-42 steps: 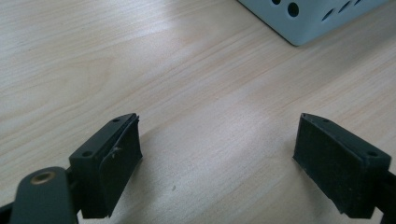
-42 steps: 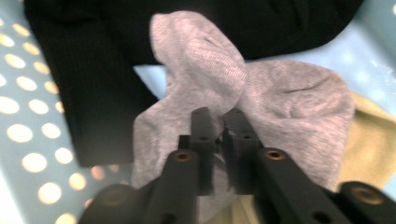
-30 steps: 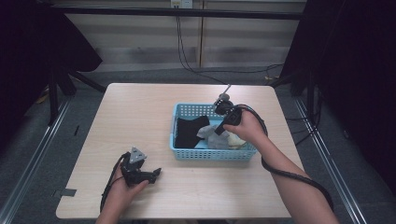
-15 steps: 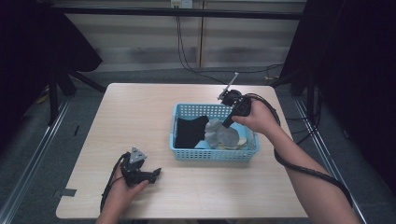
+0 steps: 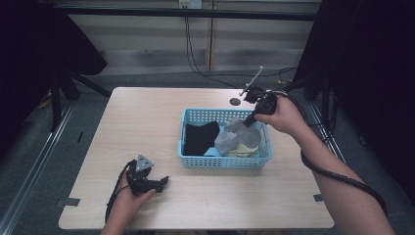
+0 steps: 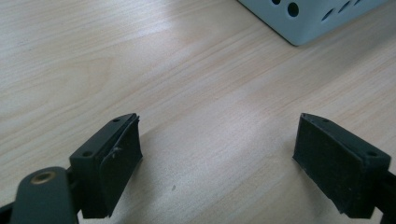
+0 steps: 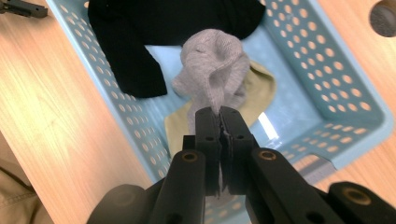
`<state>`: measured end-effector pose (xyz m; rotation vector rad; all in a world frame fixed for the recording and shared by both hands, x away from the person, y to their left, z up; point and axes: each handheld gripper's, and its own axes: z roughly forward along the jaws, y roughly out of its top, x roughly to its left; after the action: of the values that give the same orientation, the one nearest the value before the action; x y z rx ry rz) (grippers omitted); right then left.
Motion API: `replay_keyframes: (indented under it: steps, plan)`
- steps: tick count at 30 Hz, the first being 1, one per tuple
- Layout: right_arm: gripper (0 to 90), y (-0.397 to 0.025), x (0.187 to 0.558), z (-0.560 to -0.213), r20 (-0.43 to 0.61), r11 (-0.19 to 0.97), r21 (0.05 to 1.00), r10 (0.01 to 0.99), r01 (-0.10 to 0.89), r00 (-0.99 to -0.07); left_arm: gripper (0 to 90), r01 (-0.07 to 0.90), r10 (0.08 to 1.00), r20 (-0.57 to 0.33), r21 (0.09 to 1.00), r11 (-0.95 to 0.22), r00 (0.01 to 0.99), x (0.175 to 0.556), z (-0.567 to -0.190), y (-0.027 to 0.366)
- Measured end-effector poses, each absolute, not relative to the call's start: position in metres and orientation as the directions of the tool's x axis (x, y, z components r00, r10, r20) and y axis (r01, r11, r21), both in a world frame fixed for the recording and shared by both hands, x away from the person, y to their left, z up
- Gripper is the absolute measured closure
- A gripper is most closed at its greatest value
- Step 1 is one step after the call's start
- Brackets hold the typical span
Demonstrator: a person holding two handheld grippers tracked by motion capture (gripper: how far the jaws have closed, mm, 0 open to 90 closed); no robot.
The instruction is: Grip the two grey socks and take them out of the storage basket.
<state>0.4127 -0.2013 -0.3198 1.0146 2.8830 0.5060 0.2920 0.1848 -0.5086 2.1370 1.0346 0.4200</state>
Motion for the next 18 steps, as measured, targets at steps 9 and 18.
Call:
replay_keyframes:
  steps: [9, 18]
  plan:
    - [87.0, -0.226, 0.411, -0.305, 0.070, 0.701, 0.336, 0.647, 0.629, -0.759, 14.3, 0.547, 0.780, -0.017, 0.722, -0.424, 0.626, 0.292, -0.509, 0.185]
    - [87.0, -0.250, 0.409, -0.298, 0.079, 0.666, 0.351, 0.679, 0.658, -0.730, 14.3, 0.546, 0.779, -0.014, 0.722, -0.426, 0.627, 0.292, -0.508, 0.185]
